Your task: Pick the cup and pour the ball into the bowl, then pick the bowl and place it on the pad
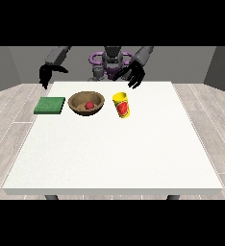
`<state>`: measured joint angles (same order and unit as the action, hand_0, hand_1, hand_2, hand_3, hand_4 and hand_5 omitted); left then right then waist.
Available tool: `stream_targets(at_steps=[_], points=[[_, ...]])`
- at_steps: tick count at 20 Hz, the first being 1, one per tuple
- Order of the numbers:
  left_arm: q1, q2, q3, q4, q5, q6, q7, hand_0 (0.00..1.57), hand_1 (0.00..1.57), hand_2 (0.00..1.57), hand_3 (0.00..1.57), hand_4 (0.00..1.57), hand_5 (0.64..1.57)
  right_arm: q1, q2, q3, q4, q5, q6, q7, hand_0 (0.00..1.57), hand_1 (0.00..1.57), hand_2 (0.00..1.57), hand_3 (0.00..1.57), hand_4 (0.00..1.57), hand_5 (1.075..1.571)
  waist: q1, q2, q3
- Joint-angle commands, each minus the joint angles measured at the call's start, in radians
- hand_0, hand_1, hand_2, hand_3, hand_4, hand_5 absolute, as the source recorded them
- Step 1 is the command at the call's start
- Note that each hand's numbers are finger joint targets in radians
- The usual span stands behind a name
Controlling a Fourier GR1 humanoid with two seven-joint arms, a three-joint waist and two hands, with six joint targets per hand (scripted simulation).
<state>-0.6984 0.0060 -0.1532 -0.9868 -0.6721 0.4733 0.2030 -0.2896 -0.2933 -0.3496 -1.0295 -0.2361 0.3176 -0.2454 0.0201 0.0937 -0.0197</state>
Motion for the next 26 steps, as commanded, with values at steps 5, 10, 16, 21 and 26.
stream_targets(at_steps=[5,10,16,21,26], points=[[0.226,-0.006,-0.015,-0.211,0.514,-0.155,-0.348,0.0,0.0,0.0,0.0,0.0,1.566,-0.062,0.123,0.022,-0.009,0.057,-0.21,0.0,0.0,0.0,0.0,0.0,0.24,1.571,0.115,0.065,0.0155],[0.295,0.012,0.016,-0.211,0.531,-0.279,-0.492,0.0,0.0,0.0,0.0,0.0,1.563,-0.129,0.128,-0.005,0.058,0.045,-0.265,-0.021,0.0,0.0,0.0,0.0,0.32,1.569,0.159,0.099,0.0195],[0.236,0.1,0.123,-0.222,0.585,-0.354,-0.473,0.0,0.0,0.0,0.0,0.0,1.565,-0.191,0.161,0.022,0.196,0.069,-0.296,-0.14,0.0,0.0,0.0,0.0,0.26,1.567,0.126,0.125,0.02],[0.261,0.112,0.125,-0.319,0.583,-0.371,-0.39,0.0,0.0,0.0,0.0,0.0,1.565,-0.213,0.081,-0.018,0.35,0.039,-0.225,-0.209,0.0,0.0,0.0,0.0,0.19,1.561,0.124,0.108,0.0202],[0.29,0.072,0.053,-0.418,0.523,-0.34,-0.353,0.0,0.0,0.0,0.0,0.0,1.566,-0.219,0.107,-0.03,0.462,0.039,-0.247,-0.309,0.0,0.0,0.0,0.0,0.1,1.563,0.17,0.132,0.0209]])
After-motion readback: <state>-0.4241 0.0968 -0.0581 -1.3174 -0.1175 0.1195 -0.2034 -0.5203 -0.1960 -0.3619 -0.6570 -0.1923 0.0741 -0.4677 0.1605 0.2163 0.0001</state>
